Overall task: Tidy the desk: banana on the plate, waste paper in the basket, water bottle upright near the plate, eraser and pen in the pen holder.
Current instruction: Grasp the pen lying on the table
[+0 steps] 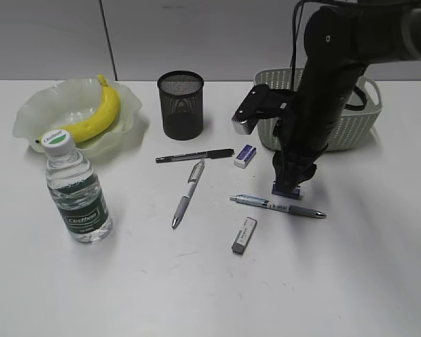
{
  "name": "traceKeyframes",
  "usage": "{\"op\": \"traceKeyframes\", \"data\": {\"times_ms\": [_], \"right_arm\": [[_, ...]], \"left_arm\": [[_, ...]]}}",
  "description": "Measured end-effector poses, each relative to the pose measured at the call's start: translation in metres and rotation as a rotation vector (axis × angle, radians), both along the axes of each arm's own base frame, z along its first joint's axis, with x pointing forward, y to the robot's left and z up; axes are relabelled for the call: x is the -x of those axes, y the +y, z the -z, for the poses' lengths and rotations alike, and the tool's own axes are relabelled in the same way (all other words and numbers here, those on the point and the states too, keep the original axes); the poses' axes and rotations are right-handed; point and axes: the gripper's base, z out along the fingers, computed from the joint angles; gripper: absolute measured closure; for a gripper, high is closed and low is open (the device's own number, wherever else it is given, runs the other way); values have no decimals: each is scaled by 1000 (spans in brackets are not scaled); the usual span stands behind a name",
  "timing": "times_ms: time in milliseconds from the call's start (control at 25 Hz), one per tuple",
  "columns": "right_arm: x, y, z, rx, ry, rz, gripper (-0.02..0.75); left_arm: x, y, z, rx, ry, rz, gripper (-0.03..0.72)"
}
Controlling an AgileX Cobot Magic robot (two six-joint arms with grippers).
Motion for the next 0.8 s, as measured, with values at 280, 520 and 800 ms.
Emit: {"op": "traceKeyframes", "data": {"times_ms": [280, 520, 800], "right_arm": [[0, 5, 12, -28, 45, -26, 416], [5, 13, 25, -17, 83, -50, 417], [2, 18, 41, 19, 43, -78, 417]], "left_arm": [[0, 0, 0, 0, 0, 0, 244], [0, 0, 0, 0, 0, 0, 244], [0, 0, 0, 0, 0, 0, 244]]}}
